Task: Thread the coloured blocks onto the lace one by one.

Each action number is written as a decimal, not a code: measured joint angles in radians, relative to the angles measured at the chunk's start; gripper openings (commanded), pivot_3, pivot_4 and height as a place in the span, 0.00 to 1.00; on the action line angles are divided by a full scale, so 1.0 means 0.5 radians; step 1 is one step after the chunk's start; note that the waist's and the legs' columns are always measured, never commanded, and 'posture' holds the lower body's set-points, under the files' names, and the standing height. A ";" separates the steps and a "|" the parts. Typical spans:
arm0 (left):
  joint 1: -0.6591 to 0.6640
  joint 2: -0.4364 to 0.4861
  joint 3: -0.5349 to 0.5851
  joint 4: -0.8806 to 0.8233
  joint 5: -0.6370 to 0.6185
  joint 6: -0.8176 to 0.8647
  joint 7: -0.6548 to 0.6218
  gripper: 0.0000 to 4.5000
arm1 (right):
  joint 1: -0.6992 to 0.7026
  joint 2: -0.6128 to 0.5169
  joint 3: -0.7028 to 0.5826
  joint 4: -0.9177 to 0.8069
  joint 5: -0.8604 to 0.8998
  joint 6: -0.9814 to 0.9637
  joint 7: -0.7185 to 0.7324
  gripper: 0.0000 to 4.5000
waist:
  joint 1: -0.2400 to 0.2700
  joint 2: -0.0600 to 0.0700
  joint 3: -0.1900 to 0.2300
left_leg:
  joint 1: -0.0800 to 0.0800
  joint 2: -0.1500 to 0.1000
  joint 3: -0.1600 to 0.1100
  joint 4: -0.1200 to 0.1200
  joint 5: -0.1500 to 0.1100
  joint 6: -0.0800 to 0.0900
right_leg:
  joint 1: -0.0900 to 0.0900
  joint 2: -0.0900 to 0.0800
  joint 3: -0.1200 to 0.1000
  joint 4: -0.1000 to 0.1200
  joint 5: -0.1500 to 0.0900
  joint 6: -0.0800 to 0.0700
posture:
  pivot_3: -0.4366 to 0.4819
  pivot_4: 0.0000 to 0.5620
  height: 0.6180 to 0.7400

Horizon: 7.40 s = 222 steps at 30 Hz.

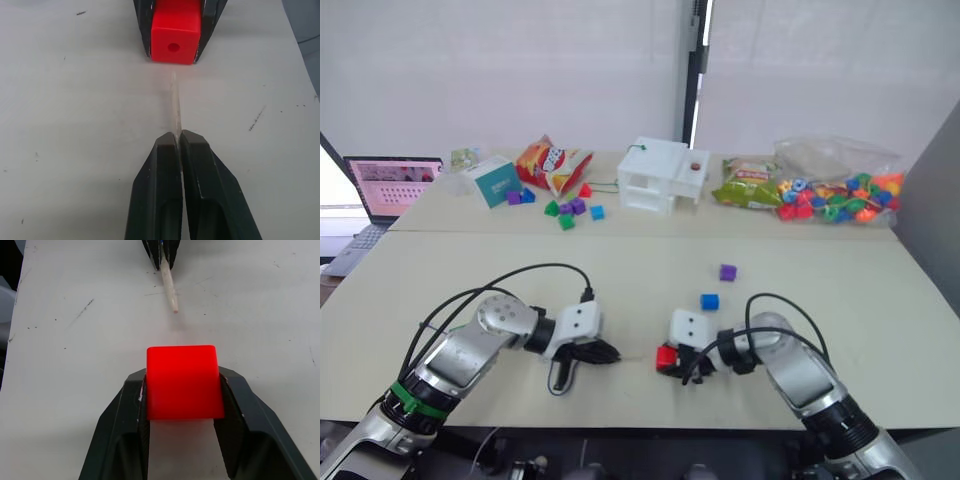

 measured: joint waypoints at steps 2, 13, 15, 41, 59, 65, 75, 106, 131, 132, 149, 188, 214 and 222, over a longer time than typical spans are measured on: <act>-0.016 -0.011 -0.009 -0.017 0.000 0.018 0.000 0.00 | 0.000 0.000 0.000 0.000 0.000 0.000 0.001 0.27 | 0.001 0.000 0.000 | 0.000 0.000 0.000 0.000 0.000 0.000 | 0.000 0.000 0.000 0.000 0.000 0.000 | 0.48 0.27 1.00; -0.041 -0.053 -0.043 -0.033 0.005 0.042 0.009 0.00 | 0.000 -0.004 0.005 -0.008 0.000 0.000 0.002 0.27 | 0.001 0.000 0.000 | 0.000 0.000 0.000 0.000 0.000 0.000 | 0.000 0.000 0.000 0.000 0.000 0.000 | 0.48 0.27 1.00; -0.052 -0.062 -0.047 -0.036 0.006 0.045 0.011 0.00 | 0.000 -0.007 0.010 -0.014 0.000 0.001 0.003 0.27 | 0.003 0.000 0.000 | 0.000 0.000 0.000 0.000 0.000 0.000 | 0.000 0.000 0.000 0.000 0.000 0.000 | 0.48 0.27 1.00; -0.122 -0.076 -0.146 -0.206 0.060 0.431 0.099 0.00 | 0.000 -0.027 0.031 -0.034 -0.008 0.006 0.002 0.27 | 0.012 0.000 0.000 | 0.000 -0.001 0.000 0.001 0.000 0.000 | 0.001 0.000 0.000 0.000 0.000 0.000 | 0.48 0.27 1.00; -0.218 -0.090 -0.254 -0.210 0.078 0.554 0.106 0.00 | 0.000 -0.043 0.029 -0.037 -0.008 0.015 0.000 0.27 | 0.028 0.000 0.000 | 0.000 -0.001 0.000 0.002 0.000 0.000 | 0.003 0.000 0.000 0.000 0.000 0.001 | 0.48 0.27 1.00; -0.218 -0.173 -0.271 -0.260 0.074 0.695 0.212 0.00 | 0.004 -0.037 0.034 -0.049 -0.008 0.015 -0.008 0.27 | 0.024 0.000 0.000 | 0.000 -0.001 0.000 0.002 0.000 0.000 | 0.001 0.001 0.000 0.001 0.000 0.000 | 0.48 0.27 1.00; -0.217 -0.221 -0.271 -0.303 0.018 0.785 0.273 0.00 | 0.007 -0.037 0.036 -0.054 -0.009 0.011 -0.005 0.27 | 0.025 0.000 0.000 | 0.000 -0.001 0.000 0.002 0.000 0.000 | 0.001 0.000 0.000 0.000 0.000 0.000 | 0.48 0.27 1.00; 0.133 -0.157 0.074 0.200 -0.070 -0.307 0.114 0.49 | 0.111 -0.067 -0.057 -0.136 0.004 0.112 -0.089 0.27 | 0.034 0.000 0.000 | 0.002 -0.003 -0.001 0.001 0.000 0.000 | 0.003 -0.005 -0.002 -0.002 0.001 0.001 | 0.48 0.27 1.00; 0.072 -0.466 -0.063 0.266 0.054 -0.297 0.270 0.01 | 0.090 -0.070 -0.038 -0.158 0.005 0.170 -0.096 0.27 | 0.030 0.000 0.000 | 0.001 -0.002 -0.001 0.001 0.000 0.000 | 0.003 -0.003 -0.002 -0.002 0.001 0.001 | 0.48 0.27 1.00; 0.058 -0.478 -0.072 0.265 0.059 -0.288 0.274 0.01 | 0.082 -0.069 -0.032 -0.155 0.004 0.170 -0.094 0.27 | 0.029 0.000 0.000 | 0.001 -0.002 -0.001 0.001 0.000 0.000 | 0.003 -0.002 -0.001 -0.002 0.001 0.001 | 0.48 0.27 1.00; 0.053 -0.354 0.023 0.066 -0.086 -0.060 0.164 0.78 | 0.095 -0.054 -0.081 -0.189 0.056 0.289 -0.146 0.94 | 0.030 0.000 0.000 | -0.001 -0.002 -0.001 0.001 0.000 0.000 | 0.001 -0.003 -0.001 -0.002 0.001 0.001 | 0.48 0.27 1.00; -0.221 -0.712 -0.231 0.672 0.232 -0.431 0.203 0.27 | 0.511 -0.257 -0.366 -0.354 0.160 0.172 -0.365 0.00 | 0.031 -0.001 0.000 | -0.001 -0.004 -0.001 0.003 0.000 0.001 | 0.004 -0.003 -0.001 -0.004 0.001 0.003 | 0.48 0.27 1.00; 0.029 0.595 0.322 0.868 0.087 -0.935 -0.334 0.27 | 0.418 -0.366 -0.357 -0.505 0.221 0.306 -0.305 0.00 | -0.013 0.001 0.000 | 0.004 0.001 0.000 -0.005 0.000 0.001 | 0.001 -0.002 -0.001 0.000 -0.002 -0.003 | 0.48 0.27 1.00; 0.098 0.602 0.429 0.789 0.047 -0.791 -0.343 0.94 | 0.372 -0.378 -0.339 -0.467 0.214 0.302 -0.276 0.00 | -0.017 0.001 0.000 | 0.001 0.001 0.001 -0.005 0.000 0.001 | -0.003 -0.001 -0.001 0.001 -0.002 -0.003 | 0.48 0.27 1.00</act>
